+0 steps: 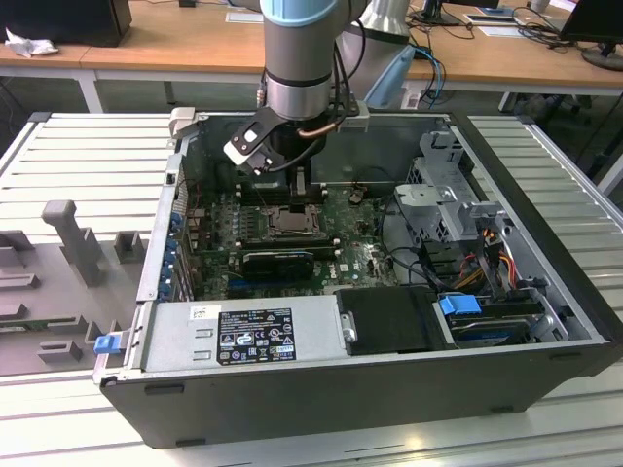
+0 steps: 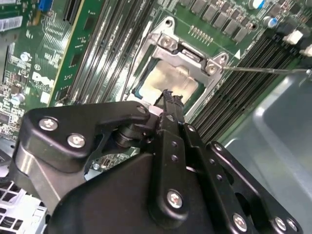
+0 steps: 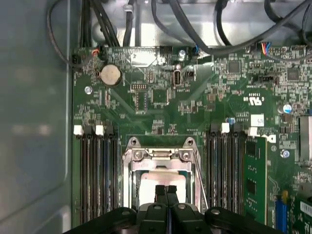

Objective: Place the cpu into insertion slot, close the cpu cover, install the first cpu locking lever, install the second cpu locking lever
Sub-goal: 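Close the cpu cover, then install the first cpu locking lever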

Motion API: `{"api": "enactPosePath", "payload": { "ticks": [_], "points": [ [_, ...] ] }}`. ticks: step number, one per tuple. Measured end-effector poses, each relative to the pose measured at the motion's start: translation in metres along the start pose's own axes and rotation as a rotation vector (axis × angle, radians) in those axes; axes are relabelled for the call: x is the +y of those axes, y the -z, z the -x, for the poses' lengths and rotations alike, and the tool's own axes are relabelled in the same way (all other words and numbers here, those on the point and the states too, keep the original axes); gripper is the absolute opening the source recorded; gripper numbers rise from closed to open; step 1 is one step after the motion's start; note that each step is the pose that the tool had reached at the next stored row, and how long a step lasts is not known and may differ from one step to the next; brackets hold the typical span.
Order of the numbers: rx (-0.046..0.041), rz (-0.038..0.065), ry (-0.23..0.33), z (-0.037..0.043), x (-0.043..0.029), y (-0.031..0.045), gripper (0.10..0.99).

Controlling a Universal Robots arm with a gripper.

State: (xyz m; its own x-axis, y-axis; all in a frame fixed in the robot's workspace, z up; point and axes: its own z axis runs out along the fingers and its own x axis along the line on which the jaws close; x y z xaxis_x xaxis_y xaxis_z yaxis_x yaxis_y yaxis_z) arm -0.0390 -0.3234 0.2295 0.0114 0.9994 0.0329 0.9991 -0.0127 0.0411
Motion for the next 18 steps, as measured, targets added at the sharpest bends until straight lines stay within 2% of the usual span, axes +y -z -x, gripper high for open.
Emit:
{"api": "enactPosePath", "payload": {
  "ticks": [7, 8, 9, 15, 16, 17, 18],
  "points": [
    [0.0004, 0.000, 0.000, 0.0001, -0.0057, 0.0006, 0.106],
    [0.0005, 0.000, 0.000, -0.0001, -0.0055, 0.0050, 0.106],
    [0.0004, 0.000, 0.000, -0.0004, -0.0052, 0.0134, 0.106],
    [-0.0018, 0.000, 0.000, -0.0012, -0.0041, 0.0386, 0.106],
    [-0.0020, 0.000, 0.000, -0.0014, -0.0038, 0.0457, 0.106],
    [-0.0031, 0.000, 0.001, -0.0018, -0.0034, 0.0561, 0.106],
    [-0.0013, -0.001, 0.036, -0.0018, -0.0034, 0.0563, 0.106]
  ]
}}
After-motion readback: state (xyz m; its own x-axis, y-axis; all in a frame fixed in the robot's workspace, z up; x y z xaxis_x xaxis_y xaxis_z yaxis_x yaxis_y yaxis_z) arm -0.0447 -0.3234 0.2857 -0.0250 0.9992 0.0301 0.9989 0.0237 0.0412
